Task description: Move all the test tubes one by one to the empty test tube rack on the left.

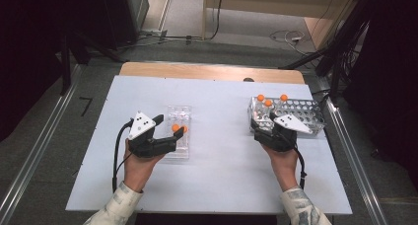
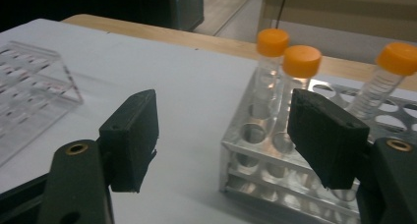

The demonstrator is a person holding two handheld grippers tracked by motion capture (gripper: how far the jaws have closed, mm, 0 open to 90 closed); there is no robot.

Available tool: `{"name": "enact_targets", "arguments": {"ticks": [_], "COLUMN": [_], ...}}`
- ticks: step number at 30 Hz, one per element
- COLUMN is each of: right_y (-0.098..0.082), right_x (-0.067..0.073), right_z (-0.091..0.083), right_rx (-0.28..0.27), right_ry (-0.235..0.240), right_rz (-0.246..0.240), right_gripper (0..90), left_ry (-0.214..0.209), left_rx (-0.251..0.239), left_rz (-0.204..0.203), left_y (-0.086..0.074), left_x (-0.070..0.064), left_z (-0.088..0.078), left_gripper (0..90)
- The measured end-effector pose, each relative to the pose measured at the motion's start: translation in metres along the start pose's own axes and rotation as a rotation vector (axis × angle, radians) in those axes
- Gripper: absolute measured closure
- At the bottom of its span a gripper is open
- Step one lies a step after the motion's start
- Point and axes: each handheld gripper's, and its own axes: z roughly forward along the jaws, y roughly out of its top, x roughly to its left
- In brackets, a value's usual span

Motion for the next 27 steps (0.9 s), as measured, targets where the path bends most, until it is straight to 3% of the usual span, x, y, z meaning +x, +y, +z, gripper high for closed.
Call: {"name": "enact_targets", "arguments": {"ticks": [7, 11, 27], "right_y": [0.002, 0.000, -0.006], "right_x": [-0.017, -0.024, -0.028], "right_z": [0.013, 0.025, 0.047], "right_rx": [-0.017, -0.006, 0.010], "right_ry": [-0.089, -0.096, -0.132], "right_rz": [0.019, 0.045, 0.028], "right_gripper": [37.2, 43.7, 59.1], "left_ry": [0.007, 0.006, 0.009], "left_rx": [0.000, 0.002, 0.001], "left_rz": [-0.002, -0.001, -0.002], "left_y": [0.000, 0.000, 0.000], "left_x": [0.001, 0.001, 0.003], "left_z": [0.000, 0.000, -0.001], "left_gripper": [18.2, 18.1, 18.1]}}
